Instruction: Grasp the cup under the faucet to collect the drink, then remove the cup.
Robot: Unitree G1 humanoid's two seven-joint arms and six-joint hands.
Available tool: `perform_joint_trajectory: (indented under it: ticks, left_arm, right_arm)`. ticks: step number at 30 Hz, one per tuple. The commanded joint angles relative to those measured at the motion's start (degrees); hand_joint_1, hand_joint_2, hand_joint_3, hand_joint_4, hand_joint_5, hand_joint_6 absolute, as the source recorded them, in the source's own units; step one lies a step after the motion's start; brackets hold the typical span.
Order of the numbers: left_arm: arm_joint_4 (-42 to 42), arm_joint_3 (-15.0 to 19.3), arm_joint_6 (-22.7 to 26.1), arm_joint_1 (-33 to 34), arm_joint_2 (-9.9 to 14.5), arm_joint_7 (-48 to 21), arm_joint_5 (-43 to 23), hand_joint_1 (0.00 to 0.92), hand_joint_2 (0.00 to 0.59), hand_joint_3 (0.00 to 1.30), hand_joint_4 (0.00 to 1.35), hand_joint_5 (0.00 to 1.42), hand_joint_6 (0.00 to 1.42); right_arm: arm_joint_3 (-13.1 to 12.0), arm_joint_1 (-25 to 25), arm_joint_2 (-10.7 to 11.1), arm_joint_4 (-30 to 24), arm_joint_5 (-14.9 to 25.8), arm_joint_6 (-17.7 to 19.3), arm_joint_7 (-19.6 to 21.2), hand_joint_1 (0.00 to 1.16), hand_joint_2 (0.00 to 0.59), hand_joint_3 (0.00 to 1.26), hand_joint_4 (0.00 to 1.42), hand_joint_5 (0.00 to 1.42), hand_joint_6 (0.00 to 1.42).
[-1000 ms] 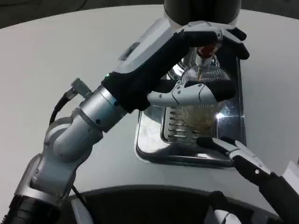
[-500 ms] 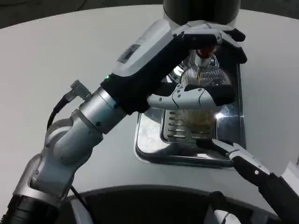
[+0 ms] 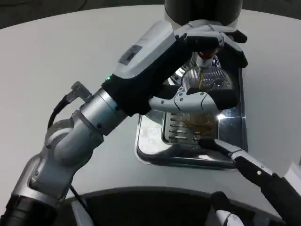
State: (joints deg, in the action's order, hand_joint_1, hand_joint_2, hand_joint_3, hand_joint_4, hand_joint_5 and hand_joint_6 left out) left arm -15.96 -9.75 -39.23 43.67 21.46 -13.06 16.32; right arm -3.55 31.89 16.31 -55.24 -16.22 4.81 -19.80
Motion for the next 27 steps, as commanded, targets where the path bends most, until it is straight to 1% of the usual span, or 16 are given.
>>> perform_joint_trajectory:
  ticks: [1,3,6,10,19,22,24,25,27]
  left_arm:
    - [-0.8,-1.5,-0.6,-1.0,0.5,-1.3,1.5,0.039,0.085,0.56,0.32,0.32,0.16]
    - [-0.7,-1.5,-0.5,-1.1,0.6,-1.3,1.4,0.039,0.085,0.54,0.32,0.32,0.16]
    - [-0.8,-1.6,-0.5,-1.0,0.7,-1.3,1.6,0.039,0.085,0.54,0.32,0.32,0.16]
    - [-0.8,-1.7,-0.7,-1.0,0.9,-1.3,1.7,0.039,0.085,0.54,0.32,0.32,0.16]
    - [-0.8,-1.8,-0.8,-1.2,1.1,-1.2,1.9,0.039,0.085,0.57,0.31,0.32,0.16]
    - [-0.8,-1.9,-0.9,-1.1,1.3,-1.3,2.2,0.039,0.085,0.57,0.31,0.32,0.16]
    - [-0.7,-2.1,-0.9,-1.1,1.4,-1.3,2.3,0.039,0.085,0.57,0.31,0.32,0.15]
    - [-0.7,-2.1,-0.9,-1.1,1.5,-1.4,2.4,0.039,0.085,0.57,0.31,0.32,0.15]
    - [-0.8,-2.2,-0.8,-1.1,1.5,-1.4,2.4,0.039,0.085,0.57,0.31,0.32,0.15]
  right_arm:
    - [-0.3,0.4,-0.7,0.4,0.1,-0.3,1.3,0.65,0.534,0.17,0.13,0.10,0.09]
    - [-0.7,0.3,-0.9,0.7,0.1,-0.4,1.7,0.67,0.506,0.17,0.14,0.12,0.10]
    - [-1.2,0.1,-0.9,1.0,-0.1,-0.3,2.1,0.70,0.487,0.18,0.14,0.12,0.11]
    - [-1.7,-0.3,-1.0,1.4,-0.6,-0.3,2.7,0.75,0.448,0.18,0.15,0.13,0.11]
    - [-1.5,-0.8,-0.9,1.8,-1.1,-0.3,3.3,0.78,0.435,0.18,0.15,0.13,0.13]
    - [-1.3,-0.8,-1.3,2.2,-1.2,-0.7,3.6,0.78,0.435,0.18,0.15,0.14,0.13]
    - [-1.2,-0.8,-1.7,2.3,-1.2,-1.1,3.8,0.80,0.408,0.17,0.15,0.14,0.13]
    - [-1.1,-0.7,-2.0,2.5,-1.2,-1.5,4.0,0.80,0.405,0.17,0.15,0.14,0.13]
    - [-0.9,-0.7,-2.4,2.7,-1.1,-2.3,4.1,0.83,0.367,0.17,0.15,0.15,0.14]
